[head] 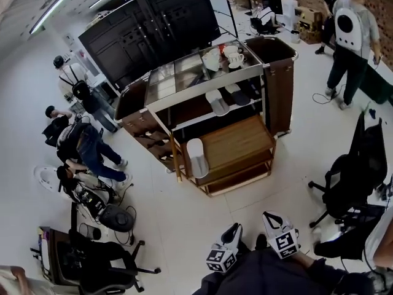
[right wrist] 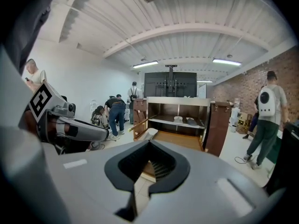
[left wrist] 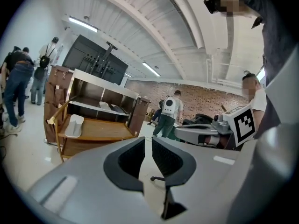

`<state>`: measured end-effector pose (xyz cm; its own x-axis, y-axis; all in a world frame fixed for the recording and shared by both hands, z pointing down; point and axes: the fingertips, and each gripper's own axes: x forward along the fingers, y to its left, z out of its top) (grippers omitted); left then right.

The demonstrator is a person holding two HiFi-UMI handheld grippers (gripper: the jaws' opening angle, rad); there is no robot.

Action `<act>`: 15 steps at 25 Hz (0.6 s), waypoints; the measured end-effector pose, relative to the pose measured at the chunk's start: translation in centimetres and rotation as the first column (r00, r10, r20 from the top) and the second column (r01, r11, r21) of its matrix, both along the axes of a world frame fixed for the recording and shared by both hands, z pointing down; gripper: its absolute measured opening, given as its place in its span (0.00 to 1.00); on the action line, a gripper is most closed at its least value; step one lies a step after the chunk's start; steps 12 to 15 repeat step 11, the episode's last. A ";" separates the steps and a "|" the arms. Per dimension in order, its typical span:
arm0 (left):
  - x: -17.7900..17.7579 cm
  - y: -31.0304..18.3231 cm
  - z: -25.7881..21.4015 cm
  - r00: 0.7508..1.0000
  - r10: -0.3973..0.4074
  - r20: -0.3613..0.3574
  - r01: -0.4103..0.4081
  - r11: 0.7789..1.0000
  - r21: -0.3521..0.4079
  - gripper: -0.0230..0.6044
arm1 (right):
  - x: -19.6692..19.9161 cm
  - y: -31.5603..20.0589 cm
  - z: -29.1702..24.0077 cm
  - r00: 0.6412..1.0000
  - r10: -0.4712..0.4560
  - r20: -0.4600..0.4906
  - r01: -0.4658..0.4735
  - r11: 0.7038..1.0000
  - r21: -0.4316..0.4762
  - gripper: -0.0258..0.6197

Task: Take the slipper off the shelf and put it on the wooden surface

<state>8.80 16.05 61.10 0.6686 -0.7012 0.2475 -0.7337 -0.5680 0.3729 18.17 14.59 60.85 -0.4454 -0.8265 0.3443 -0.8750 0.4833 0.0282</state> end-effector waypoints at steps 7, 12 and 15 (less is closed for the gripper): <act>3.9 0.3 -0.5 0.994 0.107 0.015 -0.107 0.994 -0.005 0.12 | 2.7 -0.1 -0.5 0.998 0.058 0.020 -0.058 0.998 0.009 0.04; 4.7 -0.3 -0.6 0.993 0.112 0.031 -0.113 0.994 0.005 0.12 | 4.2 -0.3 -0.6 0.997 0.071 0.025 -0.071 0.997 0.015 0.04; 4.7 -0.3 -0.6 0.993 0.112 0.031 -0.113 0.994 0.005 0.12 | 4.2 -0.3 -0.6 0.997 0.071 0.025 -0.071 0.997 0.015 0.04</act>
